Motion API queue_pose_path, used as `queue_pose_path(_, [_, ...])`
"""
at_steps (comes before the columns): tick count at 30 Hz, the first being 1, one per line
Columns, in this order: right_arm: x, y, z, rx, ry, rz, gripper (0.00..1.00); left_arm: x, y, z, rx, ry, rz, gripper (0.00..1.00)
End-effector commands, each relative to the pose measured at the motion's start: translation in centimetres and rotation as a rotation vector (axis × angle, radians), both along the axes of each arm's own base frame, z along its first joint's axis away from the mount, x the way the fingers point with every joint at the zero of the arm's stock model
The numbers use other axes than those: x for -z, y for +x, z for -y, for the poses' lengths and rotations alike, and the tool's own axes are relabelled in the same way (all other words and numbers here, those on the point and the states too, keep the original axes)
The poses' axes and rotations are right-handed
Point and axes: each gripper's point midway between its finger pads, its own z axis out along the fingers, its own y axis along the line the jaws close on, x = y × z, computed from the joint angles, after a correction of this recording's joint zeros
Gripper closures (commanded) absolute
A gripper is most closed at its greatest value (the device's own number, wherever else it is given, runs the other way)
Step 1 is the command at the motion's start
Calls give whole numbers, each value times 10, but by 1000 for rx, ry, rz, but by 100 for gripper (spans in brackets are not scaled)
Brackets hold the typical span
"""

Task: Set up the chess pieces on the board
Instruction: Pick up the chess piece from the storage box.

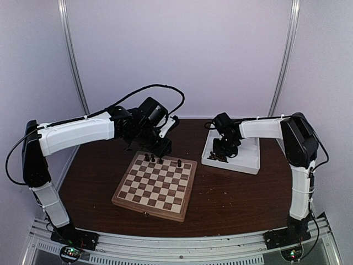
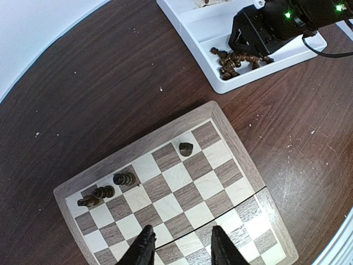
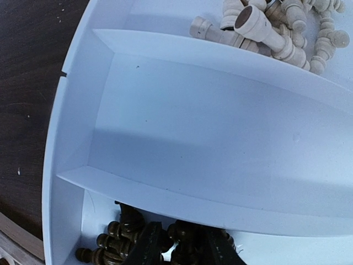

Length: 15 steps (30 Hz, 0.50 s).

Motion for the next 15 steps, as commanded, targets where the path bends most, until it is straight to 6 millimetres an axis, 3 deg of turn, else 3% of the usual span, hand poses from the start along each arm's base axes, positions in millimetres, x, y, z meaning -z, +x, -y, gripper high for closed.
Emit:
queue_pose_path(1, [3,7,10,38,-49,2,72,-12,3,0,-10,-34,37,64])
queue_pose_path(10, [4,8,12,38,-66,2,82,-11,4,0,-12,-27,40,64])
queue_pose_path(15, [-21,11,13,33,-41,82,83,-13,5,-1,-14,-28,45,64])
